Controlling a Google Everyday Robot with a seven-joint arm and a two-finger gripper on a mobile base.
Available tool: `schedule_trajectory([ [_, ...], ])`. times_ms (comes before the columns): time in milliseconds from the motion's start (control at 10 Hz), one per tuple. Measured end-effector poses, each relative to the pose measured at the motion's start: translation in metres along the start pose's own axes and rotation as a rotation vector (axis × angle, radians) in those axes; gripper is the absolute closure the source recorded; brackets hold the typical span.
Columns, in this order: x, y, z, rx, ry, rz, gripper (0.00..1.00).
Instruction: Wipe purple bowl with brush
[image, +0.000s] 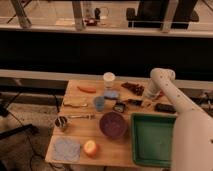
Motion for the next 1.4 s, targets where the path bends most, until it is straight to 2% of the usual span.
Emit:
schedule_trajectory([
  [400,-0.001,0.003,-0.017,0.036,-0.043,0.008,1.0],
  [700,-0.011,0.005,-0.041,0.071,-0.091,-0.003,1.0],
  [900,-0.032,0.01,-0.071,0.108,-0.141,-0.036,1.0],
  [1400,-0.083,0.032,-0.124,0.195,-0.207,-0.145,1.0],
])
